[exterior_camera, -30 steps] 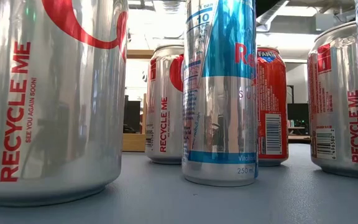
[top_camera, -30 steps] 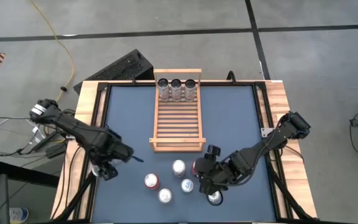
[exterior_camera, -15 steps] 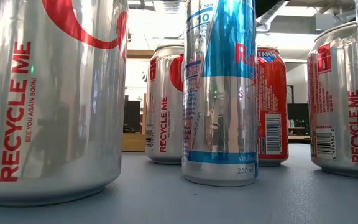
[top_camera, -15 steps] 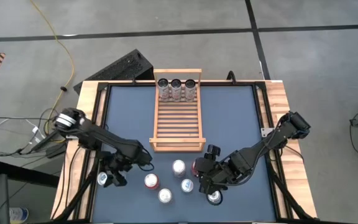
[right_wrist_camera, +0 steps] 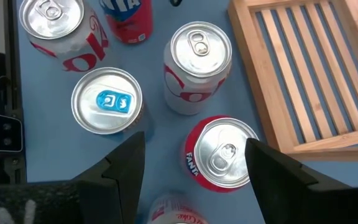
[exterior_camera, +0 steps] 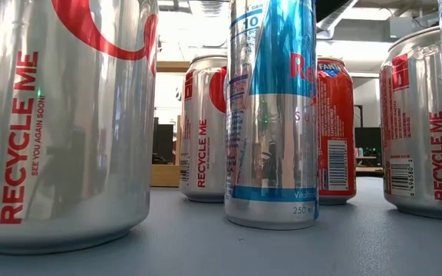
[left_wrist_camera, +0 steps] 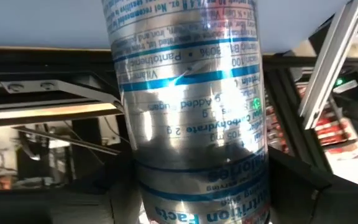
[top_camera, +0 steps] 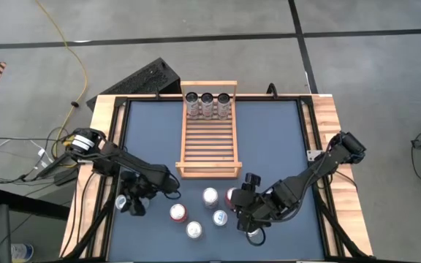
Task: Place canned beverage on shelf
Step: Put the top blue soda can on the shelf
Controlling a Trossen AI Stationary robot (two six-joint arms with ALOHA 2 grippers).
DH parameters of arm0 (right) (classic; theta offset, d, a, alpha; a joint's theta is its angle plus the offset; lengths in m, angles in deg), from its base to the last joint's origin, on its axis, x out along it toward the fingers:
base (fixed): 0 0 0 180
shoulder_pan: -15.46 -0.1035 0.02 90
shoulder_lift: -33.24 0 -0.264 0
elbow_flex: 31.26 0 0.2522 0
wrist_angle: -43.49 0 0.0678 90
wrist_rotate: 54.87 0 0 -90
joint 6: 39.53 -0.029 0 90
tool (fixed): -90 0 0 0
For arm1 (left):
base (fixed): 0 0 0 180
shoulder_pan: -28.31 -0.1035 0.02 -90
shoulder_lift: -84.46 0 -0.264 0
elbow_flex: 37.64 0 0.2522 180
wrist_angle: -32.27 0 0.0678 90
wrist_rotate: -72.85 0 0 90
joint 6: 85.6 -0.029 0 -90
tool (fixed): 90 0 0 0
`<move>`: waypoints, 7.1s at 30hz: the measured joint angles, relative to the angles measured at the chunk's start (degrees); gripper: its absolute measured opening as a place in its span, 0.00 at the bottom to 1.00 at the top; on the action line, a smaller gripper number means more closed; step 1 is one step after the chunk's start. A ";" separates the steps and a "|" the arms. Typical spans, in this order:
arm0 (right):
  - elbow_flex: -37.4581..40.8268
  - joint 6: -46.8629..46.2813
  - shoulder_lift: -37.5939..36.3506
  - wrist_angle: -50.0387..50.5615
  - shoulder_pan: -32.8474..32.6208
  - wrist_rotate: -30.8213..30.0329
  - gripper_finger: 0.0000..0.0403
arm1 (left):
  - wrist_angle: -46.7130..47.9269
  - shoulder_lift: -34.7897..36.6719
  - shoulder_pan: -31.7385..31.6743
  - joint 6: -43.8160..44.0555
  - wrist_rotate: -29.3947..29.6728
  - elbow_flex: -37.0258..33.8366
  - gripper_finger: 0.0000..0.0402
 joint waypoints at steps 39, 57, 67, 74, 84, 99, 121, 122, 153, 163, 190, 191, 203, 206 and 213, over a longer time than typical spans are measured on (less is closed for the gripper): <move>0.00 4.58 0.00 -0.05 1.05 -0.11 0.62 | -20.39 26.73 8.11 31.09 42.03 13.20 0.68; -0.71 25.08 2.34 -39.71 13.16 1.66 0.62 | -34.21 48.55 33.98 45.28 81.19 11.93 0.68; -24.96 23.51 20.74 -14.36 8.41 7.04 0.62 | -33.19 40.25 35.69 45.21 74.85 11.90 0.68; -40.91 19.68 25.56 6.36 3.91 2.98 0.62 | -33.75 36.45 35.72 44.55 72.16 11.89 0.68; -34.90 -0.24 22.55 22.48 -0.40 1.60 0.62 | -34.45 35.58 36.81 40.90 75.35 11.89 0.68; -34.99 -3.13 22.40 19.99 -4.57 1.43 0.62 | -14.13 22.73 38.20 38.68 54.33 11.85 0.68; -34.99 -3.12 22.45 18.95 -4.74 0.85 0.62 | -31.02 15.10 41.96 19.09 46.96 -1.21 0.68; -34.99 -3.12 22.45 18.78 -4.74 0.85 0.62 | -33.15 16.10 41.74 19.30 46.18 -3.13 0.68; -34.99 -2.36 22.45 17.60 -4.74 -1.08 0.62 | -29.97 18.64 29.75 23.32 42.91 -2.79 0.51; -34.99 2.32 22.45 14.92 -4.82 -11.98 0.62 | -28.24 18.67 18.31 38.69 52.40 12.34 0.52; -34.97 28.95 22.49 -2.81 -9.36 -64.35 0.62 | -85.51 34.82 15.93 7.87 84.26 24.22 0.53; -34.97 29.36 22.49 -4.16 -8.53 -64.37 0.62 | -86.59 34.17 15.72 6.87 82.91 24.20 0.53; -43.18 44.10 22.38 -21.91 -4.38 -50.20 0.62 | -91.43 31.82 15.41 -3.39 74.81 24.09 0.53; -43.63 54.22 20.45 -35.02 -5.00 -47.69 0.62 | -91.72 31.82 15.45 -5.15 72.27 24.09 0.53; -43.23 60.77 14.54 -46.75 -6.04 -36.37 0.62 | -96.29 31.85 15.43 -10.66 65.97 24.11 0.53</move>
